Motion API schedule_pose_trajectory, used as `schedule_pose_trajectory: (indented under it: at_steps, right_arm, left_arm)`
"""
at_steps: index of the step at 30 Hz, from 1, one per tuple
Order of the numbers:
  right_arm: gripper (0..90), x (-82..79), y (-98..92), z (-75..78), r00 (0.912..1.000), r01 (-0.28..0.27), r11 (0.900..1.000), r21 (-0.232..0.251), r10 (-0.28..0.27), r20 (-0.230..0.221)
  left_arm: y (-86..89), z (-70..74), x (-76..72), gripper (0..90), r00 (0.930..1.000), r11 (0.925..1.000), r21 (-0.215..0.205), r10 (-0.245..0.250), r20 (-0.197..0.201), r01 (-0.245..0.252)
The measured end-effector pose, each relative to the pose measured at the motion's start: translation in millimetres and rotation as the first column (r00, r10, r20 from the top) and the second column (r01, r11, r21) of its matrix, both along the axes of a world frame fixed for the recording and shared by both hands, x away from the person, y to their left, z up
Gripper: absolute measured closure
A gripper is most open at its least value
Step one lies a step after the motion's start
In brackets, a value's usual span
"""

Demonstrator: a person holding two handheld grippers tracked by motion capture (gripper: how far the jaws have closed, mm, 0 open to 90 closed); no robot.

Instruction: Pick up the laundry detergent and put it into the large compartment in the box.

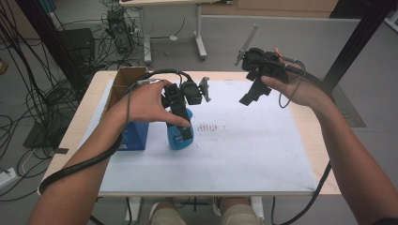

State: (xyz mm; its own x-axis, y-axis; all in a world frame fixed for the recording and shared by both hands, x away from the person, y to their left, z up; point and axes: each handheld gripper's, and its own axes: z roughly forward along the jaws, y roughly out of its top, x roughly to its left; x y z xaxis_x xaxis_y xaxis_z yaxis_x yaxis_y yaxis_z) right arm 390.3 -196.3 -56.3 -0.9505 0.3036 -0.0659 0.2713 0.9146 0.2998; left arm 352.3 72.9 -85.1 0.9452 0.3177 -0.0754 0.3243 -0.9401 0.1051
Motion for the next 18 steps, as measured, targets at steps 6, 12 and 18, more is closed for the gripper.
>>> schedule_pose_trajectory:
  at_steps: [6, 12, 18]
  right_arm:
    - [6.2, -0.7, 0.3, -1.4, 1.0, 0.003, 1.0, -0.002, -0.003, -0.003]
    - [6.2, -1.8, -0.2, -1.6, 1.0, 0.001, 1.0, -0.002, -0.001, -0.003]
    - [6.1, -2.9, -1.0, -2.3, 0.9999, 0.01, 1.0, -0.004, -0.01, -0.006]
  left_arm:
    - [1.1, 0.3, 4.5, 7.4, 0.9999, 1.0, 0.005, 0.008, 0.008, -0.008]
    - [5.4, 2.5, 9.8, 7.4, 0.9995, 0.9996, 0.001, 0.028, 0.015, -0.028]
    - [5.9, 8.3, 19.0, 7.3, 0.999, 0.9994, 0.012, 0.031, 0.032, -0.031]
